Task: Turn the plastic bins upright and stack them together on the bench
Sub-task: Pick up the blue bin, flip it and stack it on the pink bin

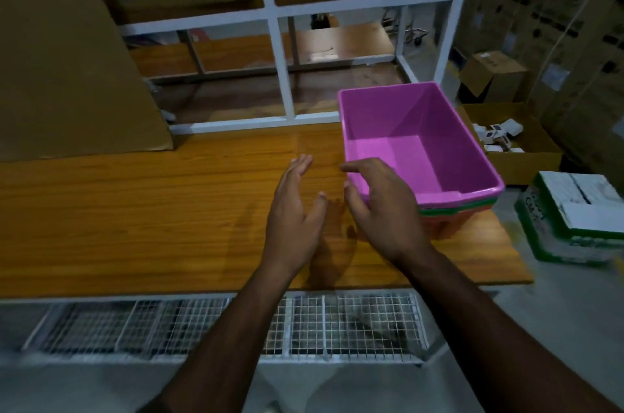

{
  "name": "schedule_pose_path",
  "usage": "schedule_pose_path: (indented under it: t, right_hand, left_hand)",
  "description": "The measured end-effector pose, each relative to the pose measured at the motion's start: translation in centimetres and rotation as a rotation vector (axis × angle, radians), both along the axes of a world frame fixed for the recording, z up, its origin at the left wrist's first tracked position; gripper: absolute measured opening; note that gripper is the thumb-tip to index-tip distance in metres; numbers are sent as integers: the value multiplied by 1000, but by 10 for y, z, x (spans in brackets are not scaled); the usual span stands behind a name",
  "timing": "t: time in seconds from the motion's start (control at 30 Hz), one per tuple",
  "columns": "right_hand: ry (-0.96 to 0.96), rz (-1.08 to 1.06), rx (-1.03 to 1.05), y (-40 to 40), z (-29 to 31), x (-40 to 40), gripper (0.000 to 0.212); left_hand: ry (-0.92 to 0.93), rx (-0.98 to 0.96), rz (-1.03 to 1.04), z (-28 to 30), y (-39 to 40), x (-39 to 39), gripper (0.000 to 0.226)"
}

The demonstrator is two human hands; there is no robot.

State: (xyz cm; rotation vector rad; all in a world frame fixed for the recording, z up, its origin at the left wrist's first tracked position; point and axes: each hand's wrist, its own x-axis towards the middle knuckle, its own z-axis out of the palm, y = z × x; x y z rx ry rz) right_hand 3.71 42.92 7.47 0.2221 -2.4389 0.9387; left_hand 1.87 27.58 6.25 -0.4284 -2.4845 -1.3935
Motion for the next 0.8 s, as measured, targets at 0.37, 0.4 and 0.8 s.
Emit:
schedule_pose_path:
  t: [0.37,0.4,0.8]
  right_hand:
    - [-64,233,57,-180,-4,6,41]
    - [-70,257,67,-207,-6,8,43]
    - [-97,552,128,-470,-10,35,56]
  left_hand:
    - [19,-96,224,-14,-194,46,57]
    - [14,-94,246,-15,-222,55,57]
    - [-23,23,608,-16,-481,136,63]
